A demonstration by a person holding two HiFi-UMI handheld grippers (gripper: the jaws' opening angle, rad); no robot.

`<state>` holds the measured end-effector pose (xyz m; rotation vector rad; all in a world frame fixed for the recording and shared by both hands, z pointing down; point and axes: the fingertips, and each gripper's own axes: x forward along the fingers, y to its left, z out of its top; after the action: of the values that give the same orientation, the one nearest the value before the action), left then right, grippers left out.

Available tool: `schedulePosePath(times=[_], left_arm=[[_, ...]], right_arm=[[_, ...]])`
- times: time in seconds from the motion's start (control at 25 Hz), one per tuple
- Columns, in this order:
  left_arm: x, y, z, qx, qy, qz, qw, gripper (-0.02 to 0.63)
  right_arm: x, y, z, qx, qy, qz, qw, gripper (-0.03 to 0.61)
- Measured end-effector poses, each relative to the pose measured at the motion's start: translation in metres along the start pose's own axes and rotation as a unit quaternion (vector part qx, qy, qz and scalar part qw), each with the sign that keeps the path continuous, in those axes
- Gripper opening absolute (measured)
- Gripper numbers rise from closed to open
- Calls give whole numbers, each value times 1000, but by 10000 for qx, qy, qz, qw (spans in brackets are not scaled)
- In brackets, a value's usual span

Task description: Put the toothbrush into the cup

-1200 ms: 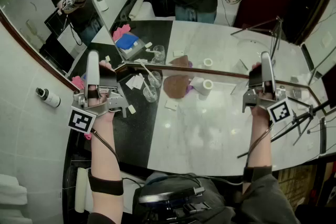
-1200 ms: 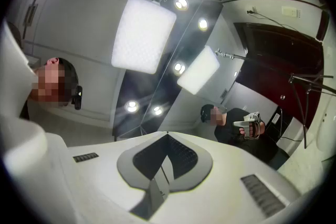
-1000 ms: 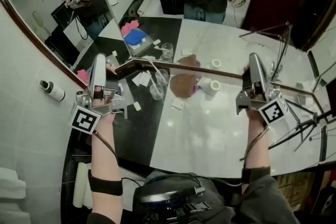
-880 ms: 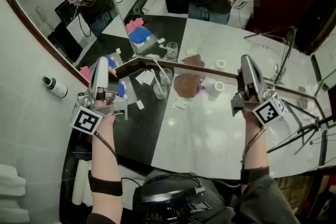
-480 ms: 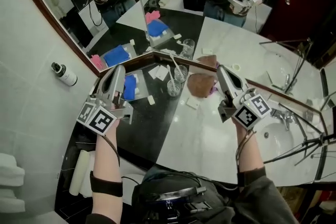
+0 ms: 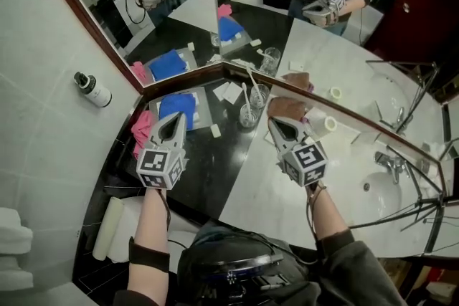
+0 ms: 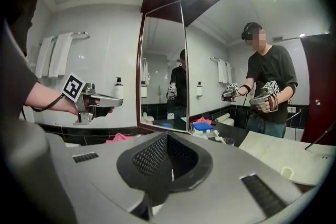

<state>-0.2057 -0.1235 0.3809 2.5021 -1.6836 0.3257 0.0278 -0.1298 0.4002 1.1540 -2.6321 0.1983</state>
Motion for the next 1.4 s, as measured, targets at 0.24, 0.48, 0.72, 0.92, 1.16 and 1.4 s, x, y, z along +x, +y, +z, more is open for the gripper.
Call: schedulePosePath(times=[0.24, 0.48, 0.72, 0.92, 1.16, 1.4], left_arm=[[-4, 7, -67, 247, 567, 310, 9976, 0], [-3, 11, -75, 19, 592, 267, 9979, 0], [2, 13, -74, -33, 570, 273, 9980, 0], [9, 8, -80, -55, 631, 241, 9977, 0], [18, 0, -90, -20, 721, 160, 9973, 0], [23, -1, -97, -56, 783, 130, 9968, 0]], right_arm=[[15, 11, -57, 89, 638, -72, 9979, 20], [31, -2, -72, 12, 847, -355, 9958, 23], [63, -22, -87, 66, 1052, -357, 9938, 139], [98, -46, -103, 202, 1300, -372, 9906, 179], [144, -65, -128, 106, 1790, -417, 9829, 179], [178, -69, -147, 11, 2205, -561, 9738, 181]])
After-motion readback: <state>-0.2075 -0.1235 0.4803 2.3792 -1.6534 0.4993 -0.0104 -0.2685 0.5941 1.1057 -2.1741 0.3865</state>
